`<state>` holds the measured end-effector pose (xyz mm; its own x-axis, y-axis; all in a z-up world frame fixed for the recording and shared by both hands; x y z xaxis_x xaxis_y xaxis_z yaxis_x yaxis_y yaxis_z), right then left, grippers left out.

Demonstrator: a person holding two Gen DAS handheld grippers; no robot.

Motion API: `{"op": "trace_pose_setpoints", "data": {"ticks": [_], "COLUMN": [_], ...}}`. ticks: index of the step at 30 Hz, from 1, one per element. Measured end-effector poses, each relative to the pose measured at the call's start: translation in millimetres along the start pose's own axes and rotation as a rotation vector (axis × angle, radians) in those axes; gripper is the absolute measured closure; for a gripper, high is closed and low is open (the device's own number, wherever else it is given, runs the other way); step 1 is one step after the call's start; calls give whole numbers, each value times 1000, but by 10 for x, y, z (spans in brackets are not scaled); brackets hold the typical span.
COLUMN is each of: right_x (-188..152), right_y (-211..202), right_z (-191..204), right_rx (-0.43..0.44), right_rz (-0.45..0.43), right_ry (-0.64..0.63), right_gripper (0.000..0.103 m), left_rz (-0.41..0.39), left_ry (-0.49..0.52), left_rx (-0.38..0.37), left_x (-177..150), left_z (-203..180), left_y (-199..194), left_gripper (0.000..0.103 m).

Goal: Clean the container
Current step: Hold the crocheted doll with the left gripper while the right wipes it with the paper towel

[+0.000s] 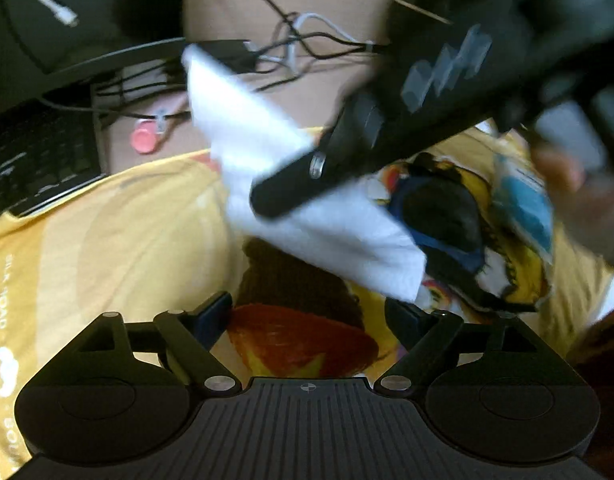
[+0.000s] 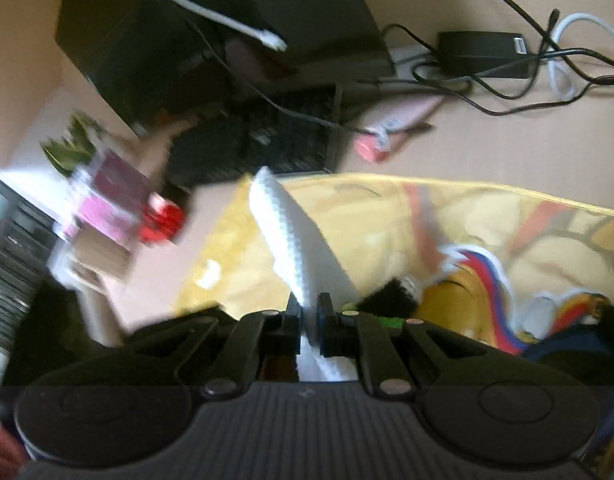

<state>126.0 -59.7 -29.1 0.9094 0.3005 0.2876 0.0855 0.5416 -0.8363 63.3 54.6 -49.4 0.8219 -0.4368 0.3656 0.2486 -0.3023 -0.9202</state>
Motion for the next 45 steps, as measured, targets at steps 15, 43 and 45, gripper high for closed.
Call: {"op": "trace_pose_setpoints", "data": {"ticks": [15, 43, 45], "right_x": [-359, -719, -764], "right_y": [-300, -117, -80], "right_z": [-232, -502, -507], "right_rx": [-126, -94, -72], "right_rz": [-2, 79, 84], "right_ry": [18, 109, 120], "right_gripper": [94, 92, 92], "left_rz": [32, 142, 181], "left_ry": [-107, -259, -250], "left_rx": [-35, -239, -269], "left_x": [-88, 48, 96], "left_z": [41, 60, 26], "left_y": [-80, 112, 231], "left_gripper": [5, 2, 2]}}
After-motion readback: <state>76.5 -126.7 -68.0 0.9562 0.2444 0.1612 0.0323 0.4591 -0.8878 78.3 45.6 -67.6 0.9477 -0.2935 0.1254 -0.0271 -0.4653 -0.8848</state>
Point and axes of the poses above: each gripper's, at about its wrist camera, not at the fingertips, and y roughly the way its jaws point, z to its left, x to its top, the point moved 3 cm from there along y, roughly the way its jaws point, and after that the axes turned 15 degrees about z, right-handed, at the moved point
